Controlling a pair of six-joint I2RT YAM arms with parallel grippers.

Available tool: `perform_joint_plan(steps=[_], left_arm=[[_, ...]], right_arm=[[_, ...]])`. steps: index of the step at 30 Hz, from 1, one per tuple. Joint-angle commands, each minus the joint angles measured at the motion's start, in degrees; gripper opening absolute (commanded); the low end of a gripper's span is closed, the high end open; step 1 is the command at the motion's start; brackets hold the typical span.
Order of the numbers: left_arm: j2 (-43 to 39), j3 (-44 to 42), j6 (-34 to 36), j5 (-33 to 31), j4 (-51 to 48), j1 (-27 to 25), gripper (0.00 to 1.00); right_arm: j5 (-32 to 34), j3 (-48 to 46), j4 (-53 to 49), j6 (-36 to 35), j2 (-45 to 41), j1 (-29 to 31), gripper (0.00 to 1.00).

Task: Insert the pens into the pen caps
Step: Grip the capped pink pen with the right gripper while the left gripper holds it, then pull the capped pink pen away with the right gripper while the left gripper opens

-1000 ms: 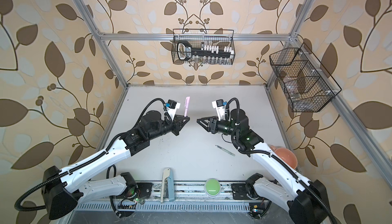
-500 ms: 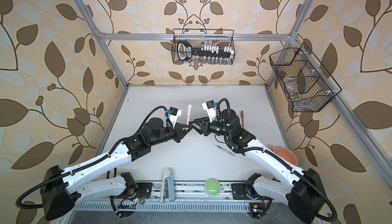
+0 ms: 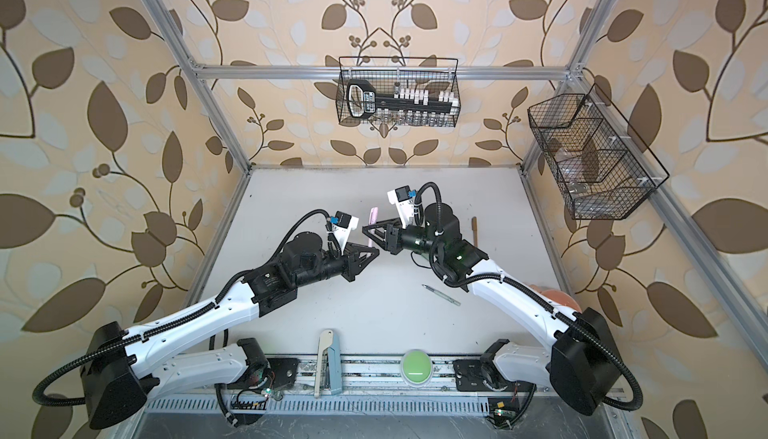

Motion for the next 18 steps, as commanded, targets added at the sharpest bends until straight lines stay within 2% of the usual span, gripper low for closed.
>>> perform_joint_plan(steps=[1,6,7,8,9,10,13,16,18], left_arm=[[-1.2,-0.4,-0.5,0.0,2.7,-0.5,0.00],[-1.5,-0.6,-1.0,-2.7,1.7,-0.5,0.00],[-1.5,-0.6,-1.1,-3.3,1.1,-0.5,0.08],[-1.6,-0.5,-1.3,-4.2,0.3,-0.5,0.29],[-2.0,-0.5,-1.4,-4.7,-0.5,-0.5,0.57],[-2.5,-0.5,-1.4,-5.2,-1.4,-0.5,0.69],[-5.3,-0.8,-1.8,-7.4,-5.3,-0.5,0.81],[-9.0,-1.3,-3.1,-11.7,-11.9,-0.5,0.98],[-11.5,-1.7,-4.8,-15.5,-17.1,-0.5,0.99]], right_arm=[[-1.4,2.0,0.4,0.4,0.6,0.4,0.24],[1.8,4.9,-6.2,-1.2,1.2,0.0,0.04],[1.8,5.6,-7.6,-1.3,1.5,-0.3,0.01],[1.6,6.6,-9.3,-1.6,1.6,-0.9,0.00],[1.3,7.5,-11.2,-2.1,1.7,-1.6,0.00],[1.0,8.2,-12.9,-2.7,1.7,-2.3,0.00],[0.3,11.4,-21.0,-5.9,1.4,-6.0,0.00],[1.5,14.3,-31.9,-11.0,1.8,-10.7,0.00],[2.5,15.1,-38.5,-14.4,3.1,-14.8,0.00]])
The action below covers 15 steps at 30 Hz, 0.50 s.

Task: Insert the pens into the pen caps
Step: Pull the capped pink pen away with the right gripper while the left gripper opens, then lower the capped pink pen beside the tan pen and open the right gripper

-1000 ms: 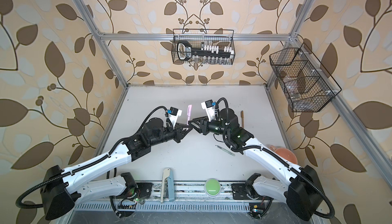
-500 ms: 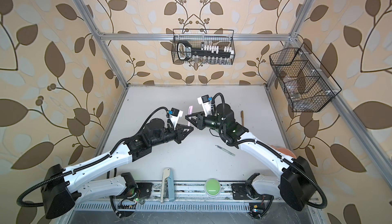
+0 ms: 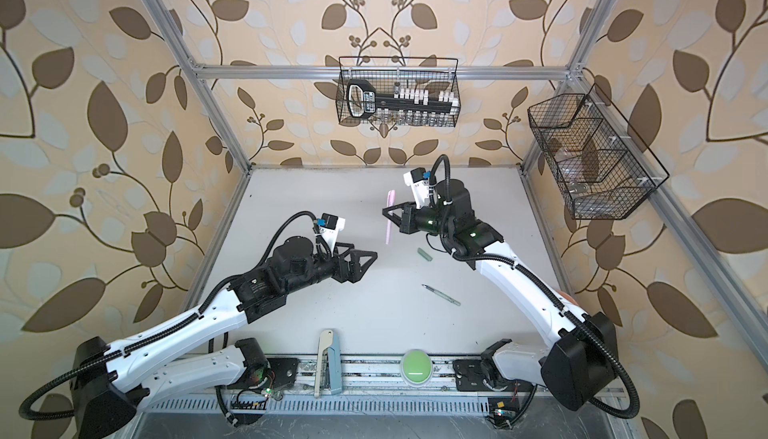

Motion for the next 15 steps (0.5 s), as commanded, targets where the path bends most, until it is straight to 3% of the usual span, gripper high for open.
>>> perform_joint_plan(steps=[1,9,15], left_arm=[[-4.5,-0.9,-2.7,-7.7,-9.5,-0.4,0.99],[-8.6,-1.1,-4.6,-8.5,-20.0,-0.4,0.99],[-10.0,2.0,-6.2,-9.0,-25.5,-0.4,0.99]], right_arm=[[2.8,2.3,-16.9,-8.7,2.6,-5.3,0.00],[23.3,3.6,-28.9,-18.1,16.3,-14.4,0.00],[27.4,7.5,-30.1,-20.9,28.3,-18.0,0.00]])
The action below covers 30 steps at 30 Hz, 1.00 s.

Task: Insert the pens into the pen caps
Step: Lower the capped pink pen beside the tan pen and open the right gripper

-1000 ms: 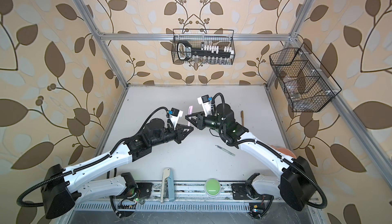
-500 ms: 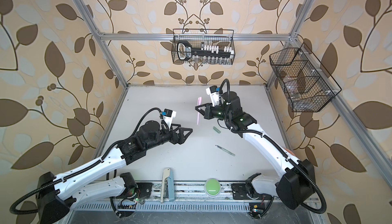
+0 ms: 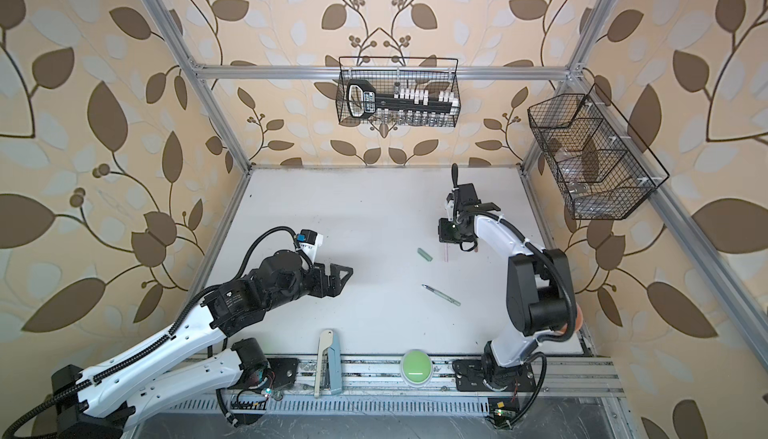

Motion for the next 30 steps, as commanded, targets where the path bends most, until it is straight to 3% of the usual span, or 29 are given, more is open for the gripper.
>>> perform_joint_plan(steps=[1,13,16,20,24,30], left_arm=[[-2.1,3.1,-2.3,-2.7,-3.6,-0.5,0.99],[-2.5,2.2,-4.2,-2.2,-1.6,-0.5,0.99],[-2.1,2.8,-4.2,-2.6,-2.3,-0.5,0.99],[-1.7,3.0,-4.0,-2.6,-2.0,-0.5,0.99],[-1.7,3.5,-3.8,-2.4,-2.6,-0.5,0.99],[-2.4,4.7,-3.0,-4.7,-5.6,-0.5,0.99]], right_arm=[[5.3,2.8,-3.0,-4.0,4.7,-1.7,0.00],[8.3,6.3,0.2,-3.6,12.6,-4.2,0.01],[8.7,7.6,0.7,-3.3,14.1,-4.2,0.15],[9.5,10.0,-0.2,-3.2,16.1,-4.1,0.21],[10.7,10.5,-0.3,-2.6,12.9,-3.4,0.42],[15.0,11.9,-3.7,-2.2,7.3,-1.0,0.46]])
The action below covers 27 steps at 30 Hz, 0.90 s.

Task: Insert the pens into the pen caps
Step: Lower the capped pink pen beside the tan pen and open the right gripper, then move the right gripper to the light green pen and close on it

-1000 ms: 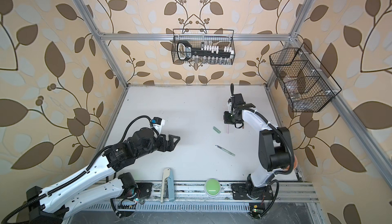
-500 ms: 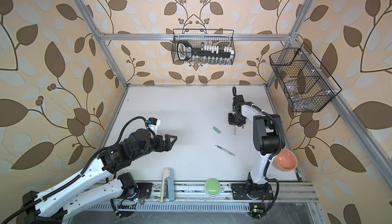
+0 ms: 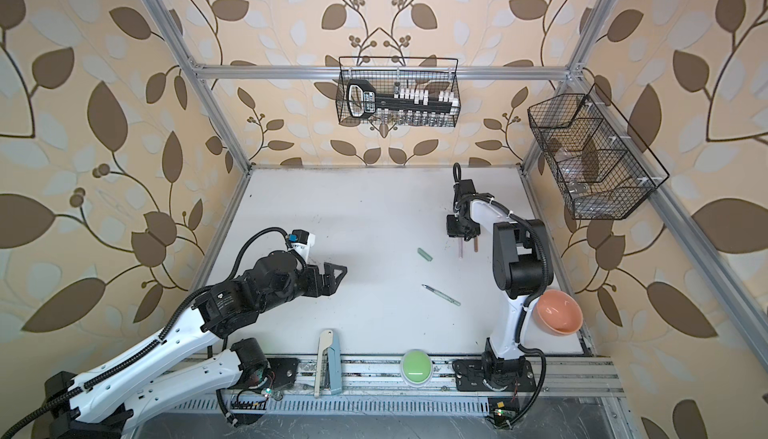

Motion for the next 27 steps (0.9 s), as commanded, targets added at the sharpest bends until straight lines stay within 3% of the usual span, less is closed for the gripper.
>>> perform_joint_plan(steps=[1,5,9,15,21,27], left_arm=[[-1.0,2.8,0.4,-2.5,-2.0,-0.5,0.99],[-2.6,2.8,0.9,-3.0,-3.1,-0.5,0.99],[-3.7,2.7,1.7,-2.2,-3.8,-0.5,0.99],[-3.8,2.7,2.0,-1.0,-4.0,-0.5,0.99],[-4.0,3.3,1.4,3.8,-1.7,-0.5,0.99],[-3.3,2.3,3.1,3.0,-2.2,-0.5,0.99]], right_arm=[[3.5,0.9,-2.3,0.1,-6.9,2.3,0.47],[-2.2,-5.2,1.1,2.6,-17.9,3.6,0.51],[-7.0,-18.0,4.3,5.4,-30.5,6.7,0.56],[-4.0,-31.4,1.3,11.0,-41.1,15.7,0.59],[-1.7,-35.6,-3.8,15.6,-40.3,23.5,0.63],[0.7,-34.4,-4.9,15.3,-33.5,25.2,0.65]])
